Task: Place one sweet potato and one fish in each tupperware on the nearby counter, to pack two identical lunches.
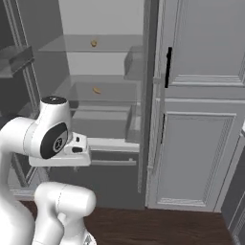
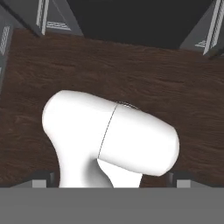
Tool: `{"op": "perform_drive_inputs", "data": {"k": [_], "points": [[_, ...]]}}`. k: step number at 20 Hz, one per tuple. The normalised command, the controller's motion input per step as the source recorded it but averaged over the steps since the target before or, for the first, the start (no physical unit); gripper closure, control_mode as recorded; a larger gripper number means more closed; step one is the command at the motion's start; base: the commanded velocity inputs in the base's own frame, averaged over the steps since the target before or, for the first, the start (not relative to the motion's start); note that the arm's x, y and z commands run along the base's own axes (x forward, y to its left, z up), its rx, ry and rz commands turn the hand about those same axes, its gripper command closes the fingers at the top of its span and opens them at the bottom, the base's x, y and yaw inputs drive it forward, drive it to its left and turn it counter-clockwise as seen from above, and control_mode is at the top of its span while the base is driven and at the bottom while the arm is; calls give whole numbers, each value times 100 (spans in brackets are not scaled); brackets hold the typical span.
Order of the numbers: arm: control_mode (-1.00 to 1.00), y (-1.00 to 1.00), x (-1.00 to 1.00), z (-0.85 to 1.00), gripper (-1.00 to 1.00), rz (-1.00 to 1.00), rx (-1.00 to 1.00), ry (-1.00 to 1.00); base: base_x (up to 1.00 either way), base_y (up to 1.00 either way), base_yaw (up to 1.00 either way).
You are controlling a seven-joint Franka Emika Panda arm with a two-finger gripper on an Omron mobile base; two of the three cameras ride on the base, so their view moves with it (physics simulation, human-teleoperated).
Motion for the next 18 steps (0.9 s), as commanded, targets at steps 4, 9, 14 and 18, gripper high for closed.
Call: {"op": "perform_drive_inputs", "data": {"k": [4, 9, 14, 18], "points": [[100, 0, 0, 0, -100, 0, 0, 0, 100, 21, 0], [100, 0, 0, 0, -100, 0, 0, 0, 100, 0, 0], [100, 0, 0, 0, -100, 0, 0, 0, 75, 6, 0], [100, 0, 0, 0, -100, 0, 0, 0, 36, 2, 0]]}}
